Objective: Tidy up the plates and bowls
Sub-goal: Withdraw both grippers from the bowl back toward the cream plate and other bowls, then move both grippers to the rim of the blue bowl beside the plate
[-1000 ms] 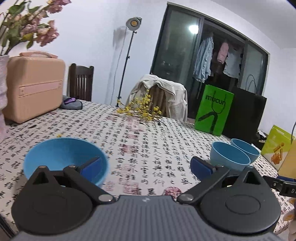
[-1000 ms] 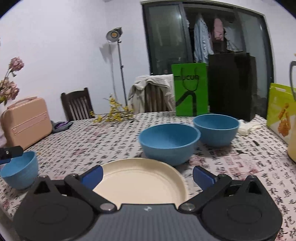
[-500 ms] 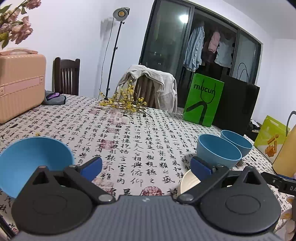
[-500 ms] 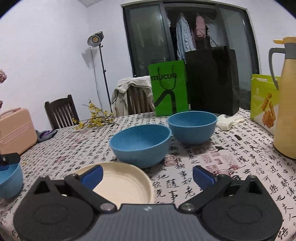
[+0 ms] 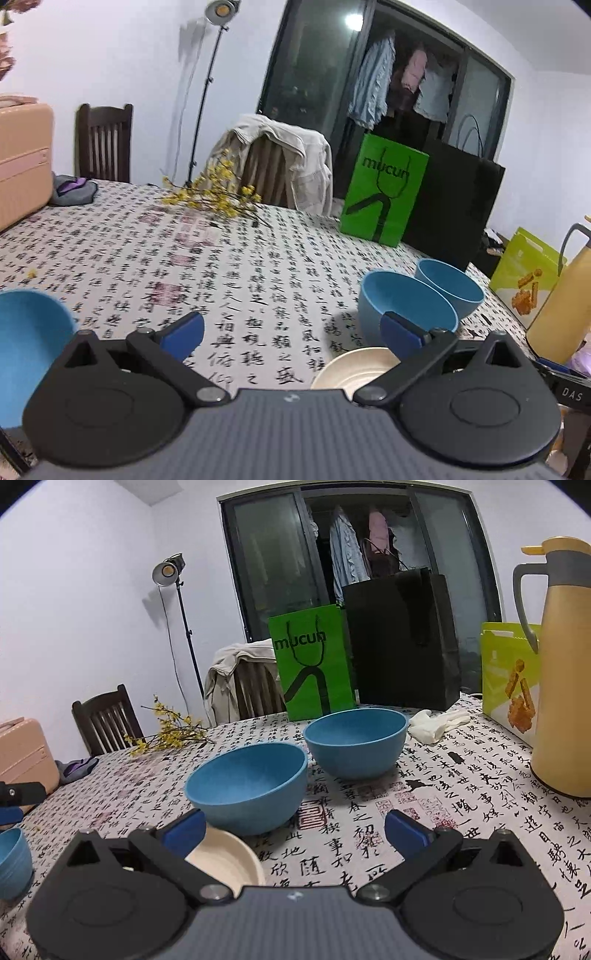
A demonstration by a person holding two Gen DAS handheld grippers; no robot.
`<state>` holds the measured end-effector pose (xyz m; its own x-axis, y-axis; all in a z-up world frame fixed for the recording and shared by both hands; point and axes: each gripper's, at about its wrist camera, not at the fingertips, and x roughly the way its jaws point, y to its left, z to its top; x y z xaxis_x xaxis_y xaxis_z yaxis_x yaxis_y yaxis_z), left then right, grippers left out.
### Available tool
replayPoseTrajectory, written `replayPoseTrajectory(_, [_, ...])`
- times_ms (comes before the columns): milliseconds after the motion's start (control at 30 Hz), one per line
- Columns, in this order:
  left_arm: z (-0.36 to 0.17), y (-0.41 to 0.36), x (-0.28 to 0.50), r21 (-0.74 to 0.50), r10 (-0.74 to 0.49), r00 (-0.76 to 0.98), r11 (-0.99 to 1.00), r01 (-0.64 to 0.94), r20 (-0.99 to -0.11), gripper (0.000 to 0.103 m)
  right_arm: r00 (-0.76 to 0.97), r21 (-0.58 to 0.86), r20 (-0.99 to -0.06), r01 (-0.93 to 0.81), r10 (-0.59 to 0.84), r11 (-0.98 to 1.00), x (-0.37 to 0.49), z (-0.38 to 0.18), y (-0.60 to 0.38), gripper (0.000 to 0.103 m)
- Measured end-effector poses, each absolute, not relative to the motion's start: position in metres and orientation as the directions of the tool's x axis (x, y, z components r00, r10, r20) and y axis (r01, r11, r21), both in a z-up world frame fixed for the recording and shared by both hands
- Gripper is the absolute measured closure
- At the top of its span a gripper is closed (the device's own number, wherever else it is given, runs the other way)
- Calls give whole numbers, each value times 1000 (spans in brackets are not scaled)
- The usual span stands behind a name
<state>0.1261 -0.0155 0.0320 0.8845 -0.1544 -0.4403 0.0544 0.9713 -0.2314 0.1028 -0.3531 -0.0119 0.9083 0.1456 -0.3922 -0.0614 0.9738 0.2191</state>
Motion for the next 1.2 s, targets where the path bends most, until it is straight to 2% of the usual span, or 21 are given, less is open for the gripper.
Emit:
replayPoseTrajectory(500, [38,-63,193,-136,-138,824,988,74,-550,0,901,224,-421,-11,107,974,144,3,-369,0])
replayPoseTrajectory(833, [34,-83,245,-194,-169,734,980,51,-658,0,874,262,-470,3,125,965,198,16,-371,0])
replayPoseTrajectory(1200, [25,-99,296,-183,-122,678,983,-19,-724,0,844,310,-521,46,130,950,253,5,-370,0])
